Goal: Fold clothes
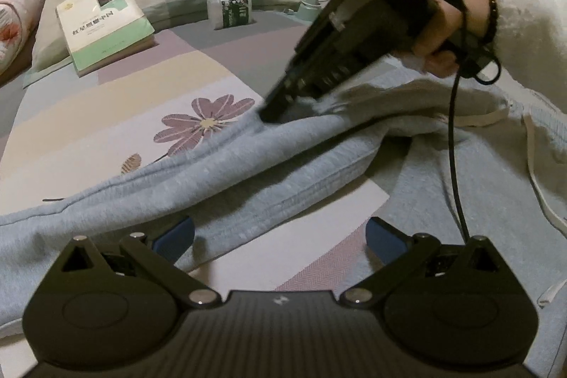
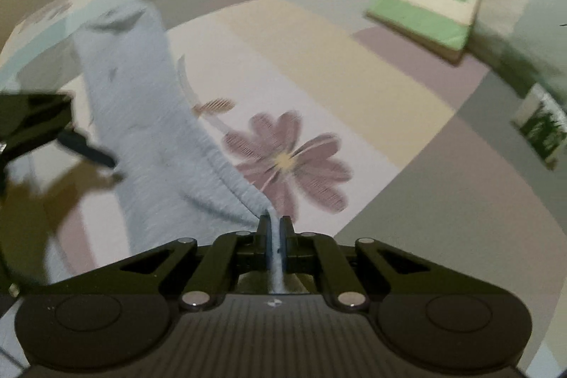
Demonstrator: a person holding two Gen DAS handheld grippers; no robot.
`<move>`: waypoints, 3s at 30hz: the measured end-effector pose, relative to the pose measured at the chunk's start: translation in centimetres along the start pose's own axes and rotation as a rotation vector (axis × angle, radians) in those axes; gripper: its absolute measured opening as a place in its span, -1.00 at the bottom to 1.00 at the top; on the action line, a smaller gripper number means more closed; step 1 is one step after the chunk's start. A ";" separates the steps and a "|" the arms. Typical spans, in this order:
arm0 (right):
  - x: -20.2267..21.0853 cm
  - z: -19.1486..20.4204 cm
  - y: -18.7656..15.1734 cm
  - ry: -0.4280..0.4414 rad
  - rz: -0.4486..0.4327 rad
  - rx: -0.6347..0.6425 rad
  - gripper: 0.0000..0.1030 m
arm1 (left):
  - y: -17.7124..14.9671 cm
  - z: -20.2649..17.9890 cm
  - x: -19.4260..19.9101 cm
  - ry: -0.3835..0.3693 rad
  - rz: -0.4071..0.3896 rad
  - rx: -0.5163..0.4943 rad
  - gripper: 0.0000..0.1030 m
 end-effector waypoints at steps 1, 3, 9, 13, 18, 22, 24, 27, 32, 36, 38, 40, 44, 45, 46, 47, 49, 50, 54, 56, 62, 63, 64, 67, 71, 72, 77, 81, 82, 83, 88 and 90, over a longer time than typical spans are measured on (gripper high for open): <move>0.0 -0.7 0.3 -0.016 -0.008 -0.012 -0.87 | 0.0 0.2 0.0 0.002 -0.001 0.005 0.98; -0.1 -2.1 1.0 -0.055 -0.020 -0.033 -0.87 | 0.1 0.4 0.1 0.004 -0.002 0.015 0.98; -1.1 -6.6 1.8 -0.159 -0.032 -0.126 -0.88 | 0.2 0.8 0.2 0.004 -0.003 0.035 0.98; -2.1 -9.0 1.8 -0.221 -0.029 -0.186 -0.88 | 0.2 1.1 0.2 0.007 -0.002 0.048 0.98; -3.2 -9.9 1.3 -0.215 0.012 -0.243 -0.78 | 0.1 1.4 0.1 0.007 0.007 0.062 0.98; 0.0 -9.2 1.1 -0.212 -0.011 -0.226 -0.54 | 0.0 1.5 0.0 0.006 0.017 0.070 0.98; 2.2 -9.2 0.5 -0.225 -0.020 -0.223 -0.46 | -0.1 1.6 -0.2 0.008 0.023 0.069 0.98; 5.5 -9.8 -1.8 -0.279 -0.010 -0.229 -0.19 | -0.2 1.4 -0.3 0.011 0.030 0.059 0.98; 9.7 -11.1 -8.3 -0.372 0.051 -0.290 -0.18 | -0.2 1.0 -0.2 0.000 0.029 0.044 0.98; 11.3 -12.0 -13.1 -0.418 0.114 -0.315 -0.18 | -0.3 0.8 -0.4 0.001 0.036 0.037 0.98; 11.4 -12.5 -15.1 -0.423 0.153 -0.319 -0.18 | -0.4 0.7 -0.5 -0.001 0.040 0.032 0.98; 11.3 -12.9 -17.0 -0.414 0.187 -0.324 -0.18 | -0.4 0.6 -0.5 -0.001 0.043 0.027 0.98; 10.7 -12.6 -18.5 -0.345 0.192 -0.300 -0.18 | -0.4 0.6 -0.6 0.000 0.046 0.028 0.98; 10.4 -12.6 -18.6 -0.329 0.187 -0.293 -0.18 | -0.5 0.6 -0.7 0.000 0.048 0.027 0.98; 10.1 -12.7 -18.6 -0.318 0.184 -0.284 -0.18 | -0.5 0.5 -0.8 0.002 0.051 0.024 0.98; 9.8 -12.7 -18.6 -0.309 0.180 -0.275 -0.17 | -0.6 0.4 -0.9 0.005 0.053 0.019 0.98; 9.3 -12.9 -18.6 -0.289 0.172 -0.256 -0.09 | -0.7 0.0 -1.0 -0.001 0.056 0.008 0.98; 9.0 -13.2 -18.5 -0.279 0.165 -0.252 -0.04 | -0.8 -0.1 -1.0 -0.008 0.058 0.005 0.98; 9.0 -14.2 -18.9 -0.212 0.121 -0.336 0.03 | -0.9 -1.1 -1.0 -0.046 0.058 -0.007 0.98; 9.3 -13.9 -19.2 -0.180 0.096 -0.358 -0.07 | -1.0 -1.4 -1.1 -0.065 0.060 -0.012 0.98; 9.7 -12.2 -18.2 -0.217 0.102 -0.267 -0.69 | -1.1 -1.7 -1.2 -0.069 0.062 -0.019 0.98; 9.8 -12.1 -18.0 -0.239 0.113 -0.245 -0.76 | -1.1 -1.7 -1.2 -0.070 0.062 -0.018 0.98; 9.9 -12.1 -17.7 -0.261 0.118 -0.232 -0.86 | -1.0 -1.7 -1.2 -0.070 0.062 -0.017 0.98; 10.3 -13.0 -17.0 -0.335 0.106 -0.224 -0.93 | -1.0 -1.7 -1.2 -0.071 0.061 -0.013 0.98; 10.5 -15.6 -16.9 -0.444 0.110 -0.255 -0.94 | -0.9 -1.5 -1.1 -0.068 0.059 -0.004 0.98; 10.6 -16.5 -17.2 -0.474 0.114 -0.279 -0.94 | -0.9 -1.4 -1.1 -0.069 0.058 -0.002 0.98; 10.7 -19.4 -18.9 -0.565 0.125 -0.412 -0.91 | -0.9 -1.4 -1.0 -0.069 0.060 -0.005 0.98; 12.7 -19.4 -19.4 -0.560 0.082 -0.462 -0.74 | -0.8 -1.3 -0.8 -0.071 0.057 0.000 0.98; 13.5 -19.3 -19.6 -0.565 0.069 -0.463 -0.63 | -0.8 -1.2 -0.8 -0.071 0.057 0.003 0.98; 14.4 -19.2 -19.9 -0.573 0.064 -0.471 -0.56 | -0.8 -1.2 -0.8 -0.070 0.057 0.004 0.98; 17.3 -18.2 -22.2 -0.570 0.045 -0.558 -0.27 | -0.7 -1.4 -0.7 -0.071 0.053 -0.002 0.98; 17.3 -16.9 -22.8 -0.521 0.021 -0.618 -0.24 | -0.7 -1.4 -0.7 -0.070 0.054 -0.003 0.98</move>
Point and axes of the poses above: each gripper's, at about its wrist camera, not at the fingertips, and x roughly against the way its jaws point, z to its left, y to its top, the point moved 9 cm from there along -x, roughly the way its jaws point, and after that the axes turned 8 degrees about x, right-handed, at the moved point
